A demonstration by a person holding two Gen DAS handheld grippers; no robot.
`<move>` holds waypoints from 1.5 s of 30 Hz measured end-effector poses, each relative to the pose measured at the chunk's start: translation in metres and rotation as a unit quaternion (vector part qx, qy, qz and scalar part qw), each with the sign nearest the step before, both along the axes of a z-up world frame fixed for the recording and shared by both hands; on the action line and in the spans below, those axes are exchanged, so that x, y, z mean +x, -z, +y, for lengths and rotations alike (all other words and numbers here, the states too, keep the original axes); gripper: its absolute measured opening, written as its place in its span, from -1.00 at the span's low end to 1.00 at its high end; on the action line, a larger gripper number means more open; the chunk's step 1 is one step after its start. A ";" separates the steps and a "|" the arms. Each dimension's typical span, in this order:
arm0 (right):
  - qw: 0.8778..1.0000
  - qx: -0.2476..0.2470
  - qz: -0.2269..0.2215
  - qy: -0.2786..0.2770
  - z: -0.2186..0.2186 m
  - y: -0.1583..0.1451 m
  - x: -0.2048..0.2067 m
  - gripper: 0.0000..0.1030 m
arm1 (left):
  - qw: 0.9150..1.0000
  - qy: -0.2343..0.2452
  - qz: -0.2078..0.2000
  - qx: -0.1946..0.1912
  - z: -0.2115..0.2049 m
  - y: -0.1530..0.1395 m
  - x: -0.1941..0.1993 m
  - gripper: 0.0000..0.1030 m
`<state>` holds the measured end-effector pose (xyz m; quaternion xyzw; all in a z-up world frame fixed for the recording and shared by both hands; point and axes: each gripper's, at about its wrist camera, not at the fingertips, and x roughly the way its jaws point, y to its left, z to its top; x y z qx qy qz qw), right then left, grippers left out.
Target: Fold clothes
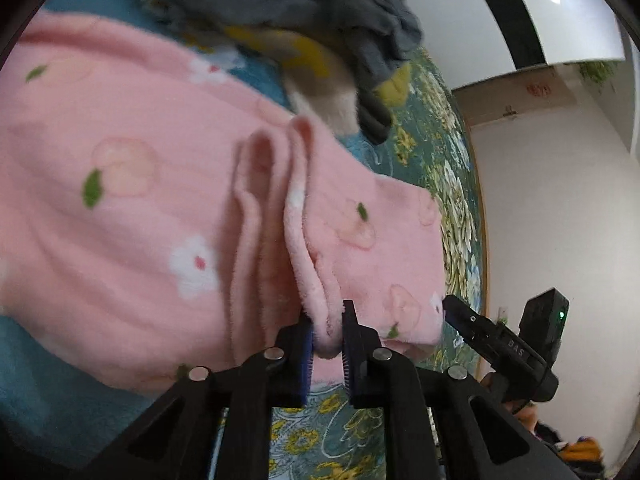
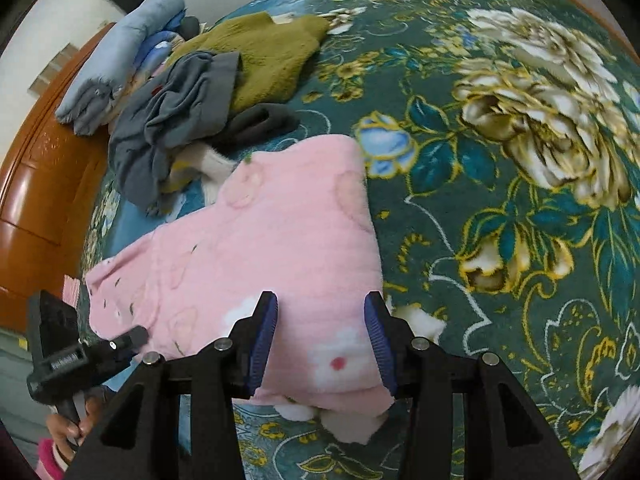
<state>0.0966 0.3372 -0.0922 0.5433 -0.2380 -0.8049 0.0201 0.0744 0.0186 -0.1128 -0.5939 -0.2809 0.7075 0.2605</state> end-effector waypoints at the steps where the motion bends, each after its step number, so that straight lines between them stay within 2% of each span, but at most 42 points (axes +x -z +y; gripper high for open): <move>1: 1.000 -0.001 0.000 0.001 0.001 0.001 0.001 -0.10 | 1.000 -0.002 0.013 -0.001 -0.001 -0.006 0.002 -0.77; 4: 1.000 -0.005 0.004 0.005 0.003 -0.001 0.003 -0.10 | 0.998 -0.005 0.037 0.044 -0.006 -0.026 0.010 -0.77; 8: 1.000 -0.014 0.015 0.007 0.005 -0.008 0.002 -0.10 | 0.999 0.008 -0.024 -0.025 -0.004 -0.006 0.016 -0.77; 12: 0.999 -0.033 0.003 -0.005 -0.003 -0.002 -0.003 -0.10 | 0.996 -0.008 -0.078 -0.032 -0.009 0.014 0.011 -0.72; 14: 1.000 -0.014 -0.016 -0.021 -0.010 0.007 -0.005 -0.10 | 0.996 -0.013 -0.082 -0.025 -0.012 0.015 0.010 -0.58; 16: 0.999 -0.008 -0.033 -0.022 -0.011 0.020 -0.006 -0.10 | 0.997 -0.020 -0.075 -0.014 -0.016 0.012 0.008 -0.22; 19: 0.999 -0.007 -0.046 -0.020 -0.009 0.033 -0.007 -0.10 | 0.997 -0.038 -0.073 -0.009 -0.022 0.015 0.003 0.06; 21: 0.999 -0.004 -0.045 -0.022 -0.010 0.033 -0.007 -0.10 | 0.996 -0.046 -0.076 -0.017 -0.022 0.020 -0.004 0.13; 25: 0.999 -0.003 -0.041 -0.022 -0.008 0.029 -0.008 -0.10 | 0.995 -0.041 -0.080 -0.036 -0.023 0.030 -0.011 0.13; 28: 0.999 -0.026 -0.020 0.007 0.003 0.012 -0.005 -0.10 | 0.996 -0.035 -0.076 -0.029 -0.021 0.032 -0.016 0.17; 31: 0.998 -0.052 0.005 0.033 0.014 -0.004 -0.005 -0.10 | 0.996 -0.032 -0.081 -0.017 -0.017 0.039 -0.022 0.17; 34: 0.998 -0.052 0.009 0.036 0.014 -0.008 -0.008 -0.10 | 0.997 -0.017 -0.080 -0.001 -0.011 0.040 -0.023 0.11; 35: 0.998 -0.052 0.008 0.037 0.013 -0.008 -0.008 -0.10 | 0.997 -0.012 -0.072 -0.009 -0.004 0.038 -0.024 0.02; 36: 0.998 -0.053 0.004 0.036 0.010 -0.005 -0.008 -0.10 | 0.998 -0.006 -0.061 -0.020 -0.001 0.036 -0.023 -0.44; 37: 0.998 -0.054 -0.001 0.036 0.007 -0.003 -0.008 -0.10 | 0.998 -0.001 -0.052 -0.030 0.001 0.033 -0.022 -0.62; 38: 0.998 -0.056 -0.006 0.035 0.006 0.000 -0.008 -0.10 | 0.999 0.003 -0.044 -0.032 0.001 0.030 -0.021 -0.64; 41: 0.998 -0.060 -0.007 0.028 -0.001 0.001 -0.006 -0.10 | 0.999 0.025 0.016 -0.038 -0.006 -0.003 -0.024 -0.71; 45: 0.998 -0.044 0.043 -0.017 -0.019 -0.018 -0.006 -0.10 | 0.992 0.055 0.094 -0.056 -0.018 -0.048 -0.028 -0.71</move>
